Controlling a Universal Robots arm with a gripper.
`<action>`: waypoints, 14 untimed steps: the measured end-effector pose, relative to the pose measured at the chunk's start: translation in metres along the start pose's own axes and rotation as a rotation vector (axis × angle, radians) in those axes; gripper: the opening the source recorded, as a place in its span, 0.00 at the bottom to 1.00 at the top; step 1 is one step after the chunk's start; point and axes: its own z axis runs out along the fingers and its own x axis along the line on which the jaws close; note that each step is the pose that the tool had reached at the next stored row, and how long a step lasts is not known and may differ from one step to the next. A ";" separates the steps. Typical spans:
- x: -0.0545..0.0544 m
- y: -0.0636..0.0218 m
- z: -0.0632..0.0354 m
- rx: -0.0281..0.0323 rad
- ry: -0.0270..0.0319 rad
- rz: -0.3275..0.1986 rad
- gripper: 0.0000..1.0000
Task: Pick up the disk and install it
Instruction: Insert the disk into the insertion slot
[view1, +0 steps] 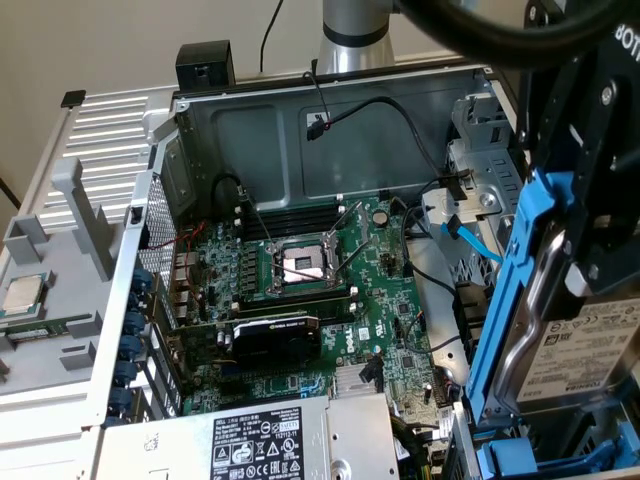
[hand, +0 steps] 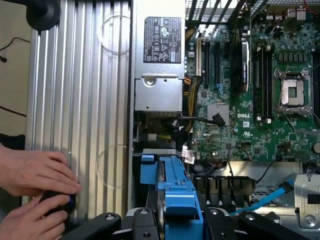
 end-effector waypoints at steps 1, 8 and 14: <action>0.000 0.0000 0.0001 0.0000 -0.0001 -0.005 0.37; 0.000 0.0000 0.0005 0.0001 0.0000 -0.008 0.37; 0.000 -0.0001 0.0032 0.0001 -0.0001 -0.008 0.37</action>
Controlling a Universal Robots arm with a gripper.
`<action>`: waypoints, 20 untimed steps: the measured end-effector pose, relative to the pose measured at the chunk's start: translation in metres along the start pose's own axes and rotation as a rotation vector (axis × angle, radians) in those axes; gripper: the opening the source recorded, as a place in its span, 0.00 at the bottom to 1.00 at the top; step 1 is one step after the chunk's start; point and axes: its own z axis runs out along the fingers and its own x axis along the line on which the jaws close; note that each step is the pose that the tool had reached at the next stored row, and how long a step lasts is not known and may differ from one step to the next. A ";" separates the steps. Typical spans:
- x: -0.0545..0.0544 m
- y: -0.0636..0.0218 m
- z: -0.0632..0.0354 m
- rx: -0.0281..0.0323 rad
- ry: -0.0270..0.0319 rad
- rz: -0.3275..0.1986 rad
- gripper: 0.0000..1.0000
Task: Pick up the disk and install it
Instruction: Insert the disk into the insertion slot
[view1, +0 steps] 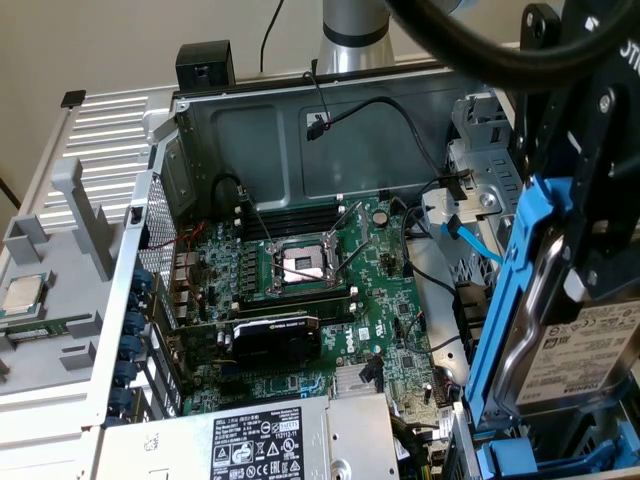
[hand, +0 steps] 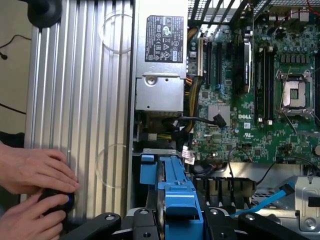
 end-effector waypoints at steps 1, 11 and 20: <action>0.000 0.0000 0.0004 0.0000 0.0001 0.000 0.37; 0.000 -0.0002 0.0026 -0.0001 0.0002 0.000 0.37; 0.001 -0.0003 0.0045 0.0000 0.0002 0.000 0.37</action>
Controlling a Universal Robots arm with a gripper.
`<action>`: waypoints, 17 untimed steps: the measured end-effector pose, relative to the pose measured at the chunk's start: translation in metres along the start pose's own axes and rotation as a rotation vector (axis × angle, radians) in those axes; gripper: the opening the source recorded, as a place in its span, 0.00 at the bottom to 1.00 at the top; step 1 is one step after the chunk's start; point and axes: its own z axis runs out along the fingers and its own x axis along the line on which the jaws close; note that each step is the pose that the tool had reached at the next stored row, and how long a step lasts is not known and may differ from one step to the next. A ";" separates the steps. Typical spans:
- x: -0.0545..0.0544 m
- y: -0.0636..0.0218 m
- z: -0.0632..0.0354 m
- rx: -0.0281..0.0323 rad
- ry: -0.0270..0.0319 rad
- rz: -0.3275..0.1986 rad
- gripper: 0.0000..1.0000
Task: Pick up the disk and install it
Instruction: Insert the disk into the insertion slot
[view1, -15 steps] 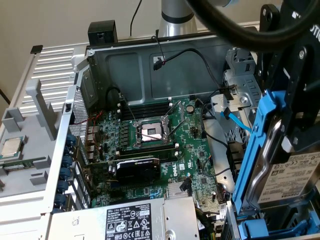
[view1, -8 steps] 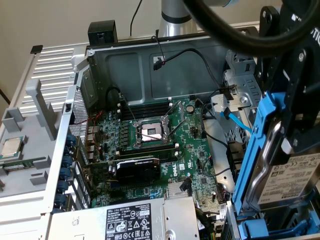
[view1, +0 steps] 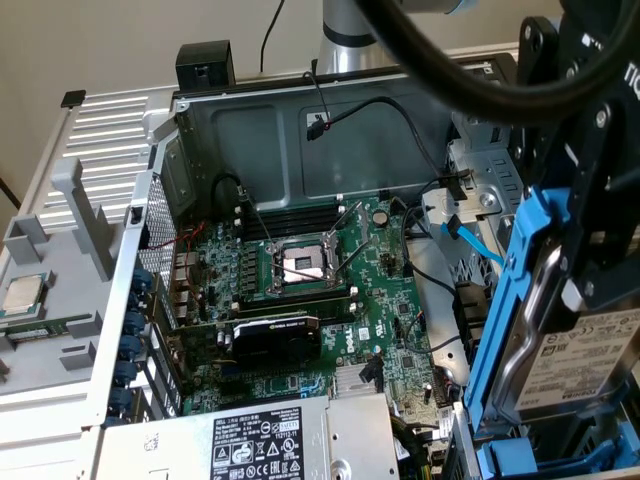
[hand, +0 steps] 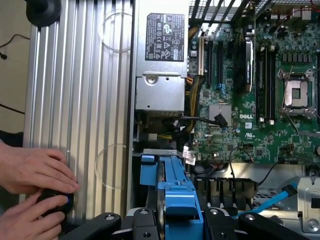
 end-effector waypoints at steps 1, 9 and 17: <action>0.000 0.0000 0.0003 0.0000 -0.0001 0.000 0.37; 0.000 -0.0001 0.0017 0.0000 0.0000 0.000 0.37; 0.000 -0.0002 0.0028 0.0000 0.0000 0.000 0.37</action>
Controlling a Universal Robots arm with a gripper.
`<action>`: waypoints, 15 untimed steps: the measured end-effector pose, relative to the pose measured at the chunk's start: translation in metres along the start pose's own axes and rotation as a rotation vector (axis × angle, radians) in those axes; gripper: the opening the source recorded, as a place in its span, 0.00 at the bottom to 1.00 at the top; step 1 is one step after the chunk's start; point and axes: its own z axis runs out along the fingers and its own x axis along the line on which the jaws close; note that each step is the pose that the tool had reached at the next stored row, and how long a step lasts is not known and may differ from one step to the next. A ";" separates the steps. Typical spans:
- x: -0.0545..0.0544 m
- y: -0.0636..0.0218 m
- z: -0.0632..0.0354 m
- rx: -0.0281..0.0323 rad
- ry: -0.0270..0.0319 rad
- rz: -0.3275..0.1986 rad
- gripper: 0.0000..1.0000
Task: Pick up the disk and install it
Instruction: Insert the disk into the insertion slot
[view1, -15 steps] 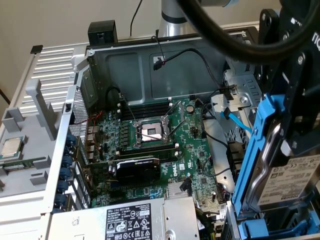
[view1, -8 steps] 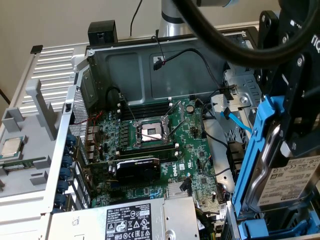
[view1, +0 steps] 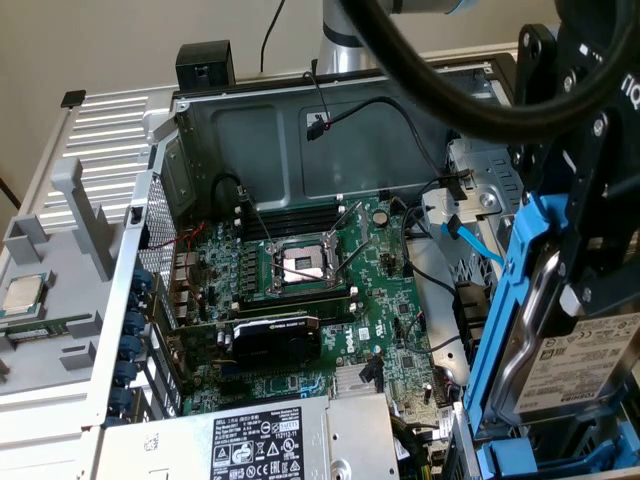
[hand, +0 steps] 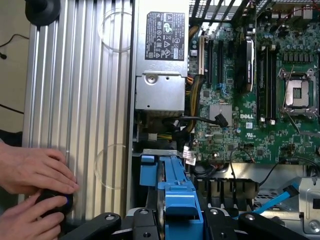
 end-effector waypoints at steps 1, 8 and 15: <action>0.000 0.0000 0.0002 0.0000 -0.0001 0.000 0.37; 0.000 -0.0001 0.0016 0.0000 -0.0003 0.000 0.37; 0.000 -0.0007 0.0017 0.0000 -0.0019 0.000 0.37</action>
